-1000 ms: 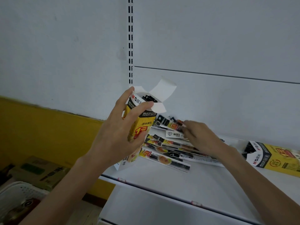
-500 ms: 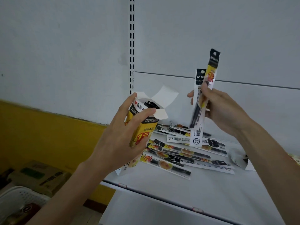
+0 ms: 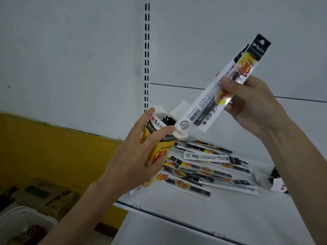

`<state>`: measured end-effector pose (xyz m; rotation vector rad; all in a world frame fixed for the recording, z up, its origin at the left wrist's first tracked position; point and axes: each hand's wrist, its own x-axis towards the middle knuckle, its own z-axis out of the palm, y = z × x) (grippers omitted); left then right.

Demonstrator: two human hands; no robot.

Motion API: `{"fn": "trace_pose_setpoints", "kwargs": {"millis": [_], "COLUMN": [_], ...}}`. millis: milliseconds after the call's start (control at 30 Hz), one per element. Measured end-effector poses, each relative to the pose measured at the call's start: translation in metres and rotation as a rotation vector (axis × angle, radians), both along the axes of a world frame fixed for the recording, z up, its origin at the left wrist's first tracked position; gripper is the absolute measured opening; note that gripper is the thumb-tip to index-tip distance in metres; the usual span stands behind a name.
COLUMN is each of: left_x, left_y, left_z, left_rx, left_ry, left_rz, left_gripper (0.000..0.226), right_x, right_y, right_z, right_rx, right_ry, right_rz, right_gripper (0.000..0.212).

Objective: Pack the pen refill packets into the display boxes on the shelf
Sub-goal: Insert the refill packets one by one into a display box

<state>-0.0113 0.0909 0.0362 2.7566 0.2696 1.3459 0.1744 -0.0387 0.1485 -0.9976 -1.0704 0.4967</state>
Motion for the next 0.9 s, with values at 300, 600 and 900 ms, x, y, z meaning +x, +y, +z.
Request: {"fn": "trace_pose_setpoints", "kwargs": {"millis": [300,600,900], "left_x": [-0.004,-0.006,-0.004], "left_y": [0.001,0.0,-0.006], "left_z": [-0.001,-0.002,-0.001], "left_rx": [0.107,0.088,0.14], "left_ry": [-0.009,-0.012,0.025], "left_rz": [0.002,0.008,-0.014], "left_gripper": [0.051,0.052,0.065], "right_x": [-0.028,-0.031,-0.048], "right_y": [0.02,0.025,0.034], "right_z": [0.007,0.016,0.001], "right_rx": [0.053,-0.027,-0.081], "right_ry": [-0.149,0.008,-0.299], "right_rz": [-0.235,-0.224,-0.517], "right_gripper": [0.018,0.023,0.023]}}
